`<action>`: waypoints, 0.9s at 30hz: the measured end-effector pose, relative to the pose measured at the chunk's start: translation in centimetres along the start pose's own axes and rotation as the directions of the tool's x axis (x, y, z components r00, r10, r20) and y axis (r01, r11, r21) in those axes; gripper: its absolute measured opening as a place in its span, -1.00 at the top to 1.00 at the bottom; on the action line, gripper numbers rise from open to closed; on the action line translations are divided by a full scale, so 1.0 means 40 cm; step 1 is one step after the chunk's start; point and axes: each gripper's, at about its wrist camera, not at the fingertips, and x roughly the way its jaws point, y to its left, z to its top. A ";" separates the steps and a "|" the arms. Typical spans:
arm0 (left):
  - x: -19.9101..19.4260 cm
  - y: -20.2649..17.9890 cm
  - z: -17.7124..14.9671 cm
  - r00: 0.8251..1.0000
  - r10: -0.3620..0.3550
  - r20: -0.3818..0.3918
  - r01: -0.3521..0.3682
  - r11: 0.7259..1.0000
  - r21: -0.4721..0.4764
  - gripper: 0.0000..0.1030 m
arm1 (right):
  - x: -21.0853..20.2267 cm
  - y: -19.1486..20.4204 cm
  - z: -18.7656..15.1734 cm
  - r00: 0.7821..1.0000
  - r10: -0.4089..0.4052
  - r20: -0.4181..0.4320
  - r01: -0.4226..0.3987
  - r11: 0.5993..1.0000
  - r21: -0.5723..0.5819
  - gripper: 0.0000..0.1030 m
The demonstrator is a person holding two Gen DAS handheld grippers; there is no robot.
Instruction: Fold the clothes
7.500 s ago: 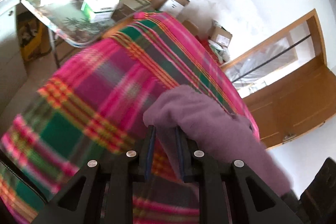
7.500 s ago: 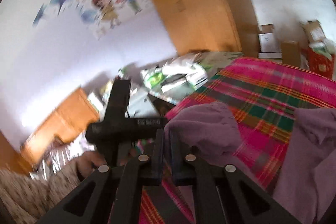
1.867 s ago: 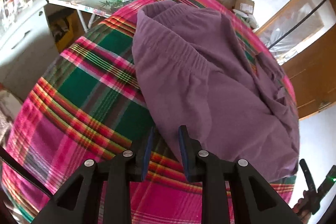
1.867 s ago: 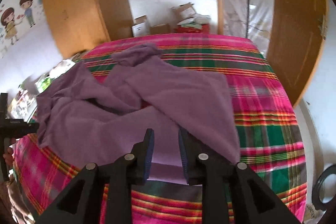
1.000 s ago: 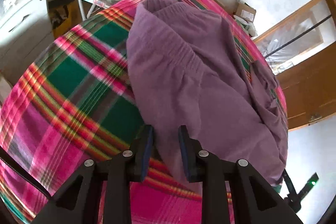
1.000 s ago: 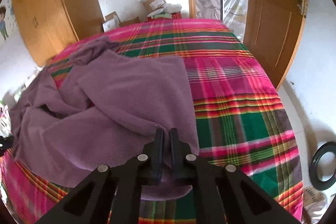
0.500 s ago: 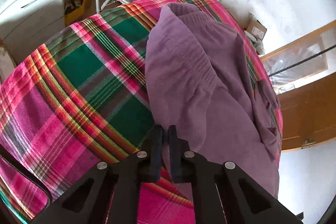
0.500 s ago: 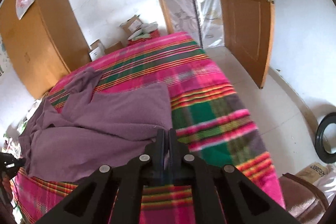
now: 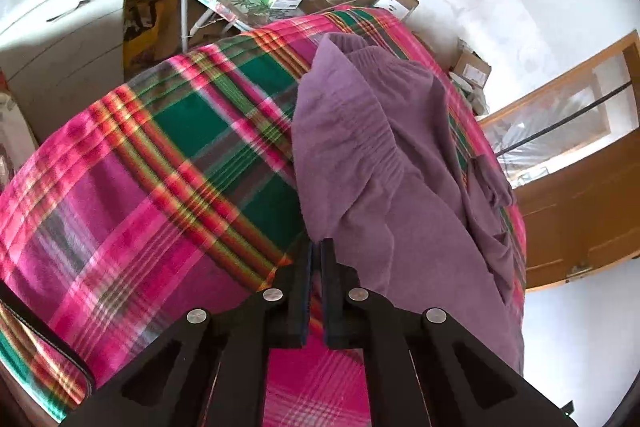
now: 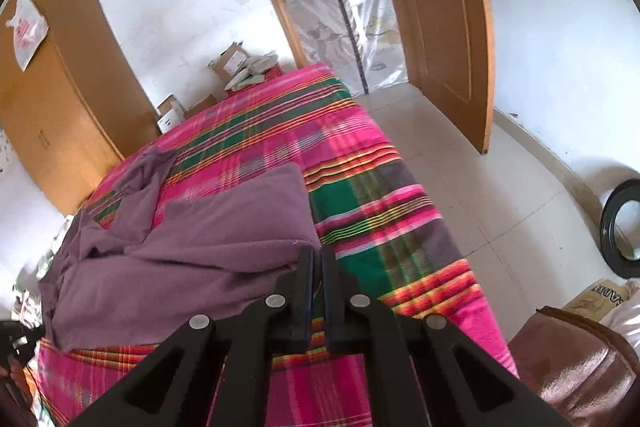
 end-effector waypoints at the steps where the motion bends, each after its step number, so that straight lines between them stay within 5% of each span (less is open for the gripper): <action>1: -0.004 0.003 -0.003 1.000 0.003 -0.001 -0.003 1.000 0.003 1.00 | -0.006 -0.006 0.001 1.000 -0.003 0.006 0.003 1.000 0.005 0.93; 8: -0.020 0.025 -0.029 1.000 0.010 -0.001 -0.010 1.000 0.006 1.00 | -0.034 -0.016 0.000 1.000 0.005 0.015 -0.006 1.000 0.006 0.93; 16: -0.044 -0.063 -0.047 0.999 0.015 0.041 -0.022 0.984 0.176 0.91 | 0.010 0.010 -0.038 0.997 -0.069 -0.037 0.065 0.993 -0.097 0.88; 20: -0.044 -0.132 -0.061 0.995 0.080 0.053 -0.093 0.946 0.309 0.67 | 0.027 0.008 -0.046 0.995 -0.077 -0.061 0.071 0.993 -0.098 0.87; 27: 0.034 -0.218 -0.060 0.976 0.215 0.037 -0.208 0.867 0.452 0.65 | 0.058 0.016 -0.060 0.992 -0.086 -0.088 0.080 0.994 -0.068 0.87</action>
